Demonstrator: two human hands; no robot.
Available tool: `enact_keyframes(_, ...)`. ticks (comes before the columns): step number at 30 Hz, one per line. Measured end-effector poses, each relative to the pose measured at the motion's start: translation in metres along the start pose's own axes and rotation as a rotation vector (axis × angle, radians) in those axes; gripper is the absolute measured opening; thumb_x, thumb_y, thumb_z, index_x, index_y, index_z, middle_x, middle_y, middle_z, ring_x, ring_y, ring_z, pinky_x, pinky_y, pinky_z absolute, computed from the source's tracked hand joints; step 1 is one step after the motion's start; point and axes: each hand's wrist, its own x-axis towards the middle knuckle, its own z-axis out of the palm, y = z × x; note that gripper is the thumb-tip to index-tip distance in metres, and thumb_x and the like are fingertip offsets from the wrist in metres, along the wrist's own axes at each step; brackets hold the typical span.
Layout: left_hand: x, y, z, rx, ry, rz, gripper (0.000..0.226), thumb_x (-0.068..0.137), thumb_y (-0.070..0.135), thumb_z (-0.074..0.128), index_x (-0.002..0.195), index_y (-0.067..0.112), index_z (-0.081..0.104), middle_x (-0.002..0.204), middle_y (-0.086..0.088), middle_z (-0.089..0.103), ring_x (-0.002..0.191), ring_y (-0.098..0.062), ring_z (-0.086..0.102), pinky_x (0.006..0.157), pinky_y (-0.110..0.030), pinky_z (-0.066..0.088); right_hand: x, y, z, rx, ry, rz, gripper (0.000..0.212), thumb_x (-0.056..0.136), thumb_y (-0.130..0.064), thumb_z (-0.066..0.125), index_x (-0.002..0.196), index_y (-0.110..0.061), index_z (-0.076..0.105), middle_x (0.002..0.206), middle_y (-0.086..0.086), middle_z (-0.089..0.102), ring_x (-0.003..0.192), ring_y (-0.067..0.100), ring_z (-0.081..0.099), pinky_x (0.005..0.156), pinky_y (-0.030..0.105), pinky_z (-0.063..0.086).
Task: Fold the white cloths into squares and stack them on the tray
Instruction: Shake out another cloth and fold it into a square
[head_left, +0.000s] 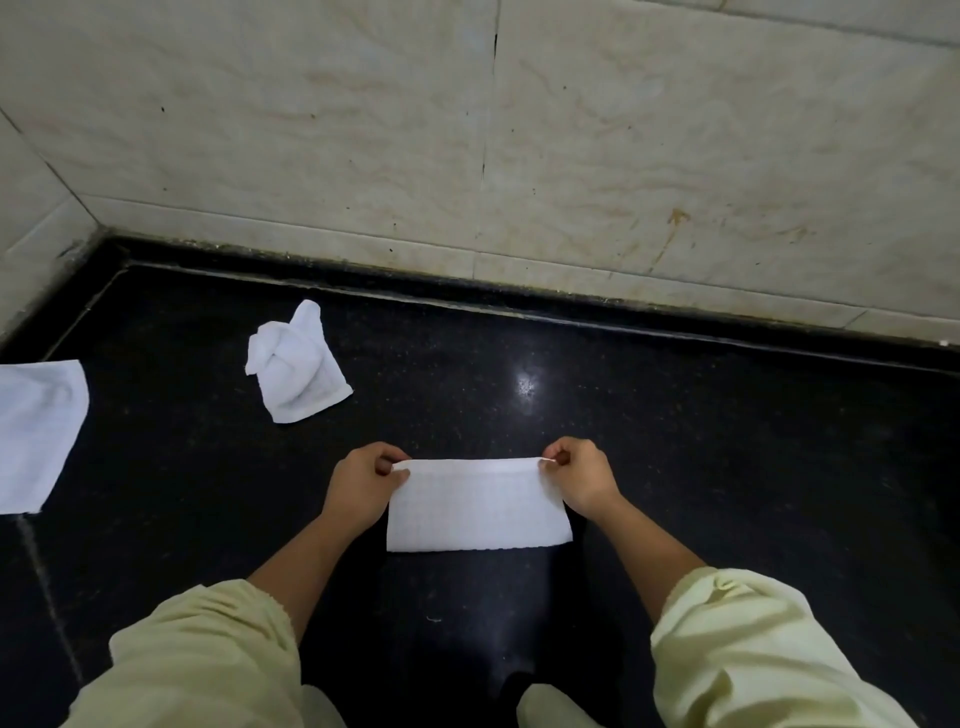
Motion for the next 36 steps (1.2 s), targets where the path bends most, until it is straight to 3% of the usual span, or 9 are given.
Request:
enact_keyframes(3, -0.001, -0.003, 0.004, -0.017, 0.037, -0.010, 0.016, 0.087, 0.017, 0.068, 0.103, 0.020, 0.067, 0.088, 0.005, 0.063, 0.086, -0.011, 0.060, 0.076, -0.021, 0.043, -0.001, 0.000, 0.003, -0.096, 0.017, -0.039, 0.006, 0.091, -0.012, 0.059, 0.091, -0.013, 0.065, 0.085, 0.000, 0.063, 0.085, 0.019, 0.061, 0.078, 0.033, 0.052)
enact_keyframes(7, -0.008, -0.007, 0.008, 0.021, 0.155, 0.016, 0.032, 0.085, 0.026, 0.070, 0.115, 0.022, 0.059, 0.107, 0.002, 0.055, 0.087, -0.010, 0.058, 0.077, -0.025, 0.046, -0.011, 0.003, 0.005, -0.231, 0.109, -0.155, 0.016, 0.090, -0.016, 0.060, 0.107, -0.015, 0.060, 0.109, -0.002, 0.051, 0.098, 0.016, 0.054, 0.083, 0.035, 0.050)
enact_keyframes(10, -0.026, -0.009, 0.010, 0.040, 0.162, 0.089, 0.037, 0.083, 0.036, 0.071, 0.114, 0.028, 0.054, 0.111, 0.007, 0.045, 0.093, -0.009, 0.055, 0.077, -0.028, 0.050, -0.029, 0.005, 0.008, -0.260, 0.155, -0.298, 0.015, 0.090, -0.018, 0.060, 0.104, -0.014, 0.060, 0.103, -0.007, 0.046, 0.097, 0.010, 0.047, 0.075, 0.025, 0.043)
enact_keyframes(13, -0.046, -0.019, 0.018, 0.094, 0.064, 0.166, 0.042, 0.077, 0.045, 0.074, 0.111, 0.030, 0.053, 0.112, 0.010, 0.040, 0.102, -0.004, 0.046, 0.080, -0.024, 0.046, -0.048, 0.014, 0.014, -0.297, 0.058, -0.322, 0.013, 0.091, -0.023, 0.059, 0.100, -0.014, 0.061, 0.098, -0.009, 0.046, 0.097, 0.009, 0.046, 0.076, 0.023, 0.042)
enact_keyframes(23, -0.055, -0.040, 0.023, -0.022, 0.006, 0.084, 0.048, 0.073, 0.034, 0.081, 0.112, 0.031, 0.052, 0.114, 0.008, 0.038, 0.107, -0.012, 0.048, 0.087, -0.024, 0.042, -0.062, 0.039, 0.012, -0.081, 0.102, -0.001, 0.018, 0.083, -0.031, 0.071, 0.081, -0.016, 0.062, 0.095, -0.002, 0.054, 0.082, 0.013, 0.058, 0.076, 0.034, 0.053)
enact_keyframes(30, -0.050, -0.042, 0.021, -0.041, 0.013, 0.046, 0.050, 0.069, 0.030, 0.085, 0.109, 0.031, 0.054, 0.113, 0.006, 0.041, 0.097, -0.012, 0.052, 0.080, -0.024, 0.043, -0.052, 0.023, 0.016, 0.052, 0.048, 0.203, 0.035, 0.078, -0.017, 0.075, 0.107, -0.010, 0.056, 0.098, 0.004, 0.061, 0.091, 0.020, 0.060, 0.074, 0.029, 0.049)
enact_keyframes(32, -0.051, -0.042, 0.021, -0.043, 0.011, 0.044, 0.051, 0.068, 0.030, 0.086, 0.108, 0.030, 0.054, 0.113, 0.005, 0.042, 0.096, -0.013, 0.052, 0.081, -0.025, 0.044, -0.049, 0.016, 0.017, 0.048, 0.025, 0.249, 0.012, 0.077, -0.009, 0.068, 0.081, -0.010, 0.056, 0.080, 0.004, 0.058, 0.071, 0.017, 0.055, 0.059, 0.026, 0.043)
enact_keyframes(34, -0.047, -0.042, 0.022, -0.040, 0.006, 0.043, 0.051, 0.067, 0.029, 0.086, 0.108, 0.030, 0.054, 0.113, 0.005, 0.043, 0.096, -0.013, 0.052, 0.082, -0.025, 0.044, -0.042, 0.009, 0.017, 0.078, -0.004, 0.301, 0.031, 0.076, -0.006, 0.063, 0.056, -0.013, 0.040, 0.059, 0.000, 0.045, 0.052, 0.013, 0.041, 0.047, 0.024, 0.033)
enact_keyframes(36, -0.050, -0.046, 0.015, -0.050, 0.006, 0.052, 0.052, 0.067, 0.030, 0.086, 0.108, 0.030, 0.054, 0.112, 0.005, 0.043, 0.095, -0.012, 0.052, 0.081, -0.024, 0.044, -0.047, -0.003, 0.019, 0.111, -0.023, 0.325, 0.030, 0.076, -0.009, 0.064, 0.057, -0.012, 0.042, 0.058, 0.000, 0.046, 0.050, 0.012, 0.043, 0.045, 0.024, 0.035)
